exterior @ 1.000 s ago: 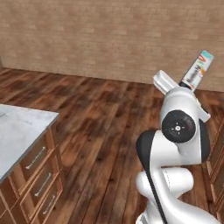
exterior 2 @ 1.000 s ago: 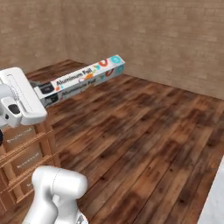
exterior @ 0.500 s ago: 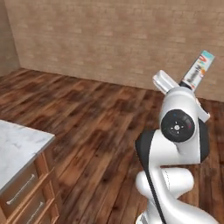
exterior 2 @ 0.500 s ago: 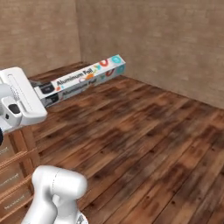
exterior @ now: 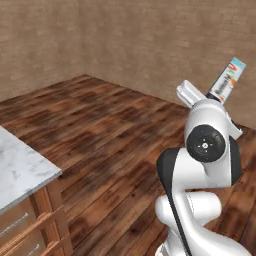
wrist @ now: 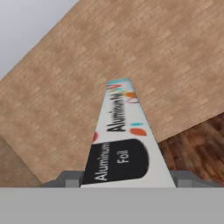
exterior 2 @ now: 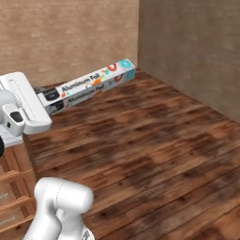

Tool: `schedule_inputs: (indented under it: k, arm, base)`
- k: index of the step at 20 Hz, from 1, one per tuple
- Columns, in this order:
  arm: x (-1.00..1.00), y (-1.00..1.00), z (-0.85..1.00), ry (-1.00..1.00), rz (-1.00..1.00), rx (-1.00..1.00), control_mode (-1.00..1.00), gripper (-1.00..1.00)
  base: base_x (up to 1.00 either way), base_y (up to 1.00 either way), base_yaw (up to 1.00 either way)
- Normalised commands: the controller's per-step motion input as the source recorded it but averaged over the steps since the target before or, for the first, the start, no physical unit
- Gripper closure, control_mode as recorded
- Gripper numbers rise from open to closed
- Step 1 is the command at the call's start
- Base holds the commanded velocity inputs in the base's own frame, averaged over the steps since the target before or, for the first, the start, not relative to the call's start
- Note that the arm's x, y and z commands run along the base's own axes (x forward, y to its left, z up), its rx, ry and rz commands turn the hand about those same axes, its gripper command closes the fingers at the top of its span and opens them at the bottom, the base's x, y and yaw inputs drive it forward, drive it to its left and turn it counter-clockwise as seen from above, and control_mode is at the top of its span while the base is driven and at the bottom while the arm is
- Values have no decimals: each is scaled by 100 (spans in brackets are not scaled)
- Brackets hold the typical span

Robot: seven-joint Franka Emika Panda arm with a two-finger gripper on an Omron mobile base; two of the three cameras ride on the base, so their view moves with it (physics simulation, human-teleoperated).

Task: Retrieve the tupperware and aluminum foil from the cabinet and place them on the dining counter near the plate with fish and lemon to prepare for storing leftovers.

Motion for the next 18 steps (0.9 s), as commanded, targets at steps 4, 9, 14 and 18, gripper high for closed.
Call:
schedule_inputs:
  k: [4, 9, 14, 18]
  arm:
    - [0, 0, 0, 0, 0, 0, 100, 100]
    - [0, 0, 0, 0, 0, 0, 100, 100]
    - [0, 0, 0, 0, 0, 0, 100, 100]
    - [0, 0, 0, 0, 0, 0, 100, 100]
  base:
    - [100, -36, 58]
    - [100, -39, 58]
    - [100, -50, 58]
    - [100, -67, 53]
